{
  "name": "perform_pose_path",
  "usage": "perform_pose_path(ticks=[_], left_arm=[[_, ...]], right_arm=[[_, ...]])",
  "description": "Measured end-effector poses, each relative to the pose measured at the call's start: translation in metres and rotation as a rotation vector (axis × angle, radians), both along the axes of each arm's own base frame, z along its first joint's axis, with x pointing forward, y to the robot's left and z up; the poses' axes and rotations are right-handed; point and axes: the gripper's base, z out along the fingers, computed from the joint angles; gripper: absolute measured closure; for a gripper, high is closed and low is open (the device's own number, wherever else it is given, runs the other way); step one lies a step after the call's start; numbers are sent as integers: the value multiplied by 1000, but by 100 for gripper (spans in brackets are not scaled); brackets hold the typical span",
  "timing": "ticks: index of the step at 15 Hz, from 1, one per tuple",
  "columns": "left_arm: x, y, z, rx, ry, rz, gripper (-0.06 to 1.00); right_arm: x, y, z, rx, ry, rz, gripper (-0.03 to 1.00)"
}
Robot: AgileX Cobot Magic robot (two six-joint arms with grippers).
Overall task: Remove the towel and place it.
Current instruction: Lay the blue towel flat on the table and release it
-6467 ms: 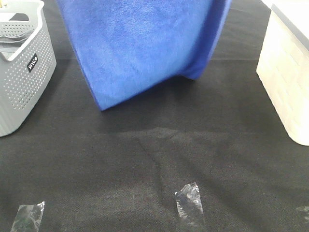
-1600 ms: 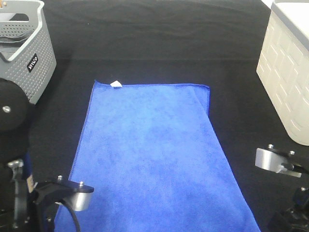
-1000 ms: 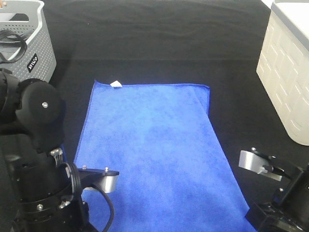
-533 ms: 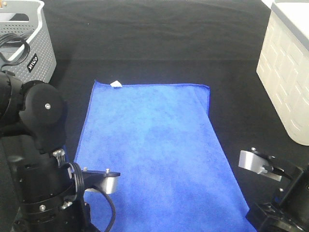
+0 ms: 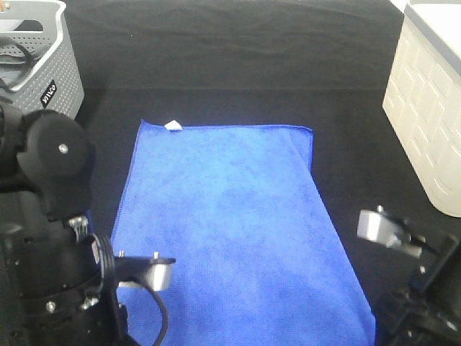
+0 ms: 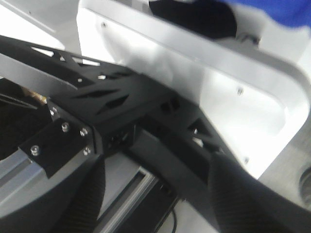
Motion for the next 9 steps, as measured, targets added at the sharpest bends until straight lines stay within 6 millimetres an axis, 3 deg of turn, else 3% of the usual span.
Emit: perform_pose_path(ticks=[5, 7, 9], left_arm=[[27, -15, 47, -127, -195, -20, 24], [53, -11, 59, -126, -320, -10, 24], [89, 7, 73, -114, -458, 58, 24]], right_arm=[[47, 2, 63, -37, -340, 38, 34], [70, 0, 91, -95, -470, 54, 34], [97, 1, 111, -139, -568, 78, 33]])
